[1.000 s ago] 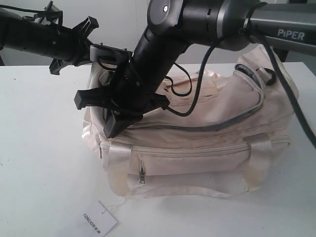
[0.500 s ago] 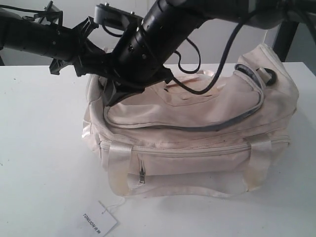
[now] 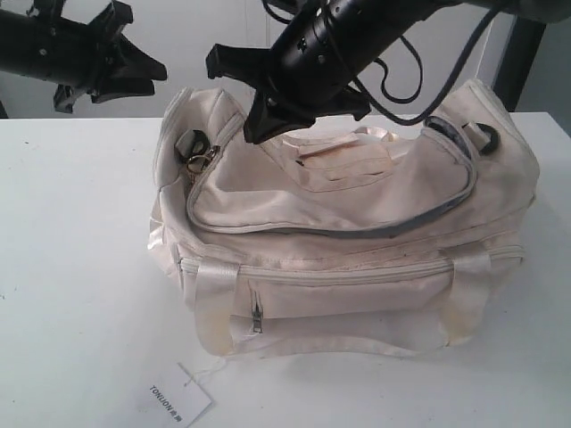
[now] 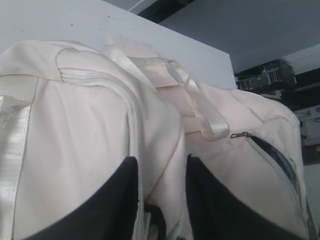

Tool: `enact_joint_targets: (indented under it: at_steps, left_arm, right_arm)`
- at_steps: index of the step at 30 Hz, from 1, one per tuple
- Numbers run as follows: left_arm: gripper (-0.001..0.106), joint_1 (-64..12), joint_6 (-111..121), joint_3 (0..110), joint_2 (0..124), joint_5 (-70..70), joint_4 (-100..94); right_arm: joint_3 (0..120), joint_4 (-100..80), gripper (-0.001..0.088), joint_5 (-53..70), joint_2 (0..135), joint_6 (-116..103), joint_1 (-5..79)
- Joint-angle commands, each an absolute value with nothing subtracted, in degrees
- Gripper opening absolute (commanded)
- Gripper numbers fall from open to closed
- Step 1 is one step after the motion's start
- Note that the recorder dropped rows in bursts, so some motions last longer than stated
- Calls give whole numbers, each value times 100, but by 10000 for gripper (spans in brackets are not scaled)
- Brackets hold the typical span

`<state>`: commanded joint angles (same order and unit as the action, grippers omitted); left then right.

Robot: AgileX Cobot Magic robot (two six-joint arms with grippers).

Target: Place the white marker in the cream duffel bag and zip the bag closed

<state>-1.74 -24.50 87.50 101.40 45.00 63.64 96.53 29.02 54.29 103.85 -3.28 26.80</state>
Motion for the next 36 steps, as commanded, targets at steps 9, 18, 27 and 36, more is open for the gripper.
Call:
enact_joint_targets:
  at_steps: [9,18,27,36]
  left_arm:
    - [272,-134,-2461,8750,9570,5197,5725]
    - [0,-134,-2461,8738,9139,5759,4849]
    - [0,-134,-2592,8543,8399,6193,4029]
    - [0,-145,-3164,7762,7651,5616,4015]
  right_arm:
    - [9653,3205,0,5473,10385,-328,2308]
    - [9653,3293,0,5666,10385,-304,2224]
    - [9653,3685,0,5809,10385,-136,1873]
    - [9653,4455,0,5965,10547,437,1427]
